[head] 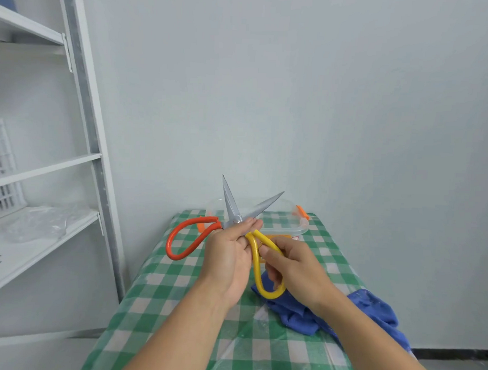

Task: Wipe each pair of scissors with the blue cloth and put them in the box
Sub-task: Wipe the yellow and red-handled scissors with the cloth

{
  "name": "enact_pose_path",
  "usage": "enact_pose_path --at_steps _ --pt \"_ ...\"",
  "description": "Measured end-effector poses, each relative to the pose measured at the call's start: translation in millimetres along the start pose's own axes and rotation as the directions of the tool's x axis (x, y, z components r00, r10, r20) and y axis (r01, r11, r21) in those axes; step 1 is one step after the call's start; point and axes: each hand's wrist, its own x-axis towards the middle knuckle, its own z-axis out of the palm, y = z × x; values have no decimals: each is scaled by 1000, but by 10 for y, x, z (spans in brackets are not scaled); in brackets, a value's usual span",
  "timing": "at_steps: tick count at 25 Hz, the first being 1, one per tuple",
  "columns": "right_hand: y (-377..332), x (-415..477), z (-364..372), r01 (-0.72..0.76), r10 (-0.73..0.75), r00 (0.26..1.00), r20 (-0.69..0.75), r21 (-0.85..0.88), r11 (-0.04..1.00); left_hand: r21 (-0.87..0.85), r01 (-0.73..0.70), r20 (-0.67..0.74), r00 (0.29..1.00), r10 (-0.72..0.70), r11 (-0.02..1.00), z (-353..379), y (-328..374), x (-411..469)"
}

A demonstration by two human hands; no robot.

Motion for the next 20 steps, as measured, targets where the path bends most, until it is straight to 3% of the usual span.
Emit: enact_pose_path --at_steps 4,7,9,12,13,14,16,18,20 --pt "49 27 -18 0 17 987 -160 106 994 62 18 120 992 -26 998 -39 39 5" --pt "-9 30 -85 0 31 982 -187 163 987 313 12 45 999 -28 950 -14 111 -59" --pt "-70 32 -141 -4 43 982 -186 206 979 475 -89 -54 990 131 875 -18 194 -81" --pt "-94 39 -218 3 42 981 -188 232 973 710 -287 -158 825 543 643 -127 319 6" --pt "-86 48 -237 1 45 981 -187 243 970 774 -274 -143 803 579 571 -168 336 51" --pt "-80 53 -248 -6 55 982 -181 259 966 817 -224 -119 836 536 531 -192 325 74" --pt "-77 69 -238 -14 63 986 -157 298 954 835 -78 -108 947 301 544 -197 251 81" --pt "-90 84 -207 -7 59 985 -160 303 953 815 6 -126 978 166 580 -183 158 75" --pt "-110 93 -155 10 46 980 -192 280 960 787 8 -130 980 152 616 -124 96 19"
